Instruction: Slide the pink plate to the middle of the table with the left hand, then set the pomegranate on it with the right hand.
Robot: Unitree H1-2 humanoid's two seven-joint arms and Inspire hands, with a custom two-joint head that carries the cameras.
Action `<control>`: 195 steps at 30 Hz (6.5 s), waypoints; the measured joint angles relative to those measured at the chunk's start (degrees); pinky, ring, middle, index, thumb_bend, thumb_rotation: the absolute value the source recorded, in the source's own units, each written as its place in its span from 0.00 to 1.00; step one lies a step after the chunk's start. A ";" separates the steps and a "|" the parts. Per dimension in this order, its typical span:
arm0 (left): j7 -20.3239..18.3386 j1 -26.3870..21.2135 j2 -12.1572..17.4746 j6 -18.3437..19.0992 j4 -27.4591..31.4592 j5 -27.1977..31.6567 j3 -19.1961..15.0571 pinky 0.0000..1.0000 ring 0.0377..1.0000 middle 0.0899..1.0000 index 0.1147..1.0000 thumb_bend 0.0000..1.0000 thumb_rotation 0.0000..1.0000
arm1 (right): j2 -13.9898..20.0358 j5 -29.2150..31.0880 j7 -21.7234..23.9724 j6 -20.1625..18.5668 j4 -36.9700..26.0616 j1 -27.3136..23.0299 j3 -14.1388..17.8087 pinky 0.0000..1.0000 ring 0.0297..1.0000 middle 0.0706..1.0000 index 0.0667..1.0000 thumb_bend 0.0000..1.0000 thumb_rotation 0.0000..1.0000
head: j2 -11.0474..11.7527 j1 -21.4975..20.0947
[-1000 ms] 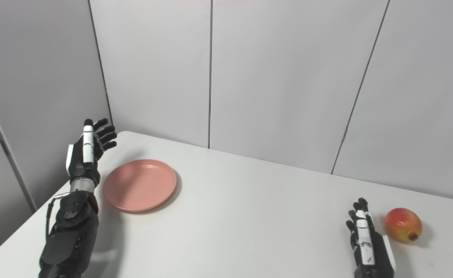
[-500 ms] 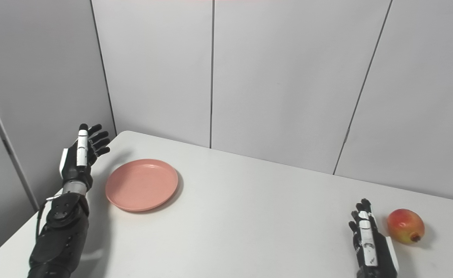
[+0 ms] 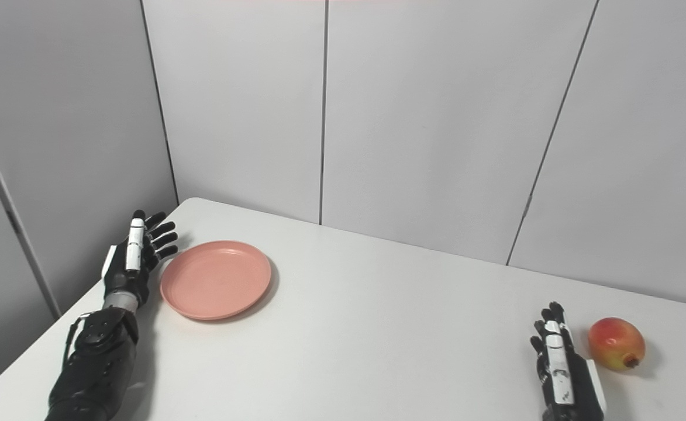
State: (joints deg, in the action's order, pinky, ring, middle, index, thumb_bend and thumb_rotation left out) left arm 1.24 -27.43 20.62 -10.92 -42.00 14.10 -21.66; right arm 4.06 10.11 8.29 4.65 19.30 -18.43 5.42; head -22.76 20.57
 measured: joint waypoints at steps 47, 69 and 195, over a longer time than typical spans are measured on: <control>-6.83 -3.08 -4.40 1.23 -2.22 4.28 5.17 0.79 0.80 0.78 0.76 0.61 1.00 | 0.01 -0.02 -0.23 -0.03 -0.67 0.24 0.00 1.00 1.00 1.00 1.00 0.40 0.90 | -0.88 -0.53; -5.44 -1.47 -9.27 5.27 5.07 0.27 10.28 0.84 0.85 0.84 0.82 0.62 1.00 | 0.02 -0.12 -0.26 -0.19 -1.63 0.32 -0.10 1.00 1.00 1.00 1.00 0.43 0.88 | -1.85 -1.76; -12.01 11.96 -19.85 14.49 28.06 -3.35 23.00 0.95 0.96 0.96 0.96 0.55 1.00 | -3.45 -4.90 -6.71 -4.00 -5.01 -0.68 -2.27 0.97 0.95 0.97 0.99 0.56 0.77 | -9.93 -27.86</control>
State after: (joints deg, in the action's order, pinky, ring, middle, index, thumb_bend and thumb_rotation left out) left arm -10.77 -15.46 0.77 3.58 -13.94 10.74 1.34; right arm 0.61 5.21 1.58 0.65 14.28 -19.11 3.15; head -32.70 -7.29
